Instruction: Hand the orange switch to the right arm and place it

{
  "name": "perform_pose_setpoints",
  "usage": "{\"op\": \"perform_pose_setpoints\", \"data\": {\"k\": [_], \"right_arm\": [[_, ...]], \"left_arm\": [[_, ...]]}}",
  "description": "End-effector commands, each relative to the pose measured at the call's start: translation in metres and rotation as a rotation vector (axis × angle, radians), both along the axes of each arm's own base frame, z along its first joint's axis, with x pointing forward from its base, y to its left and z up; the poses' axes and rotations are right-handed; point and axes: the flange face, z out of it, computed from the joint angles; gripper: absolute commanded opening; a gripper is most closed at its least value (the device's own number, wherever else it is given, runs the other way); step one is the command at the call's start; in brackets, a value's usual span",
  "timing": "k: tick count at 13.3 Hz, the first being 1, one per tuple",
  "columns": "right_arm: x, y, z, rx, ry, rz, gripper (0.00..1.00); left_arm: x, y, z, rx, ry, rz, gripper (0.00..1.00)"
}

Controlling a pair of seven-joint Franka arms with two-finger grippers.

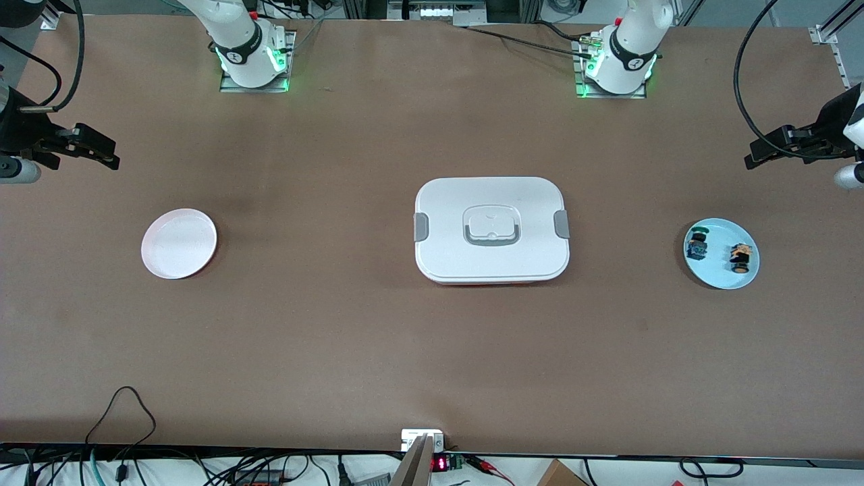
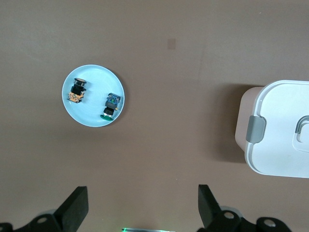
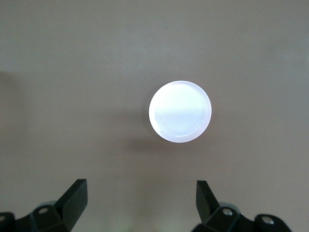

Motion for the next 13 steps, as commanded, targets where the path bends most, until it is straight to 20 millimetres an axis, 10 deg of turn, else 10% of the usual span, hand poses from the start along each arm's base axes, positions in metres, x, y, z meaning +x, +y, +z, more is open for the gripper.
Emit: {"op": "perform_pose_setpoints", "data": {"k": [1, 9, 13], "right_arm": [[-0.004, -0.001, 0.012, 0.016, 0.004, -0.008, 1.00], [-0.002, 0.005, 0.009, 0.017, 0.012, -0.001, 1.00], [-0.002, 0.006, 0.010, 0.017, 0.010, -0.001, 1.00]], "left_arm": [[0.002, -0.001, 0.003, -0.019, 0.016, -0.005, 1.00], [0.006, 0.002, -0.006, -0.007, 0.048, -0.023, 1.00], [0.012, 0.011, -0.034, -0.076, 0.096, -0.408, 1.00]]}}
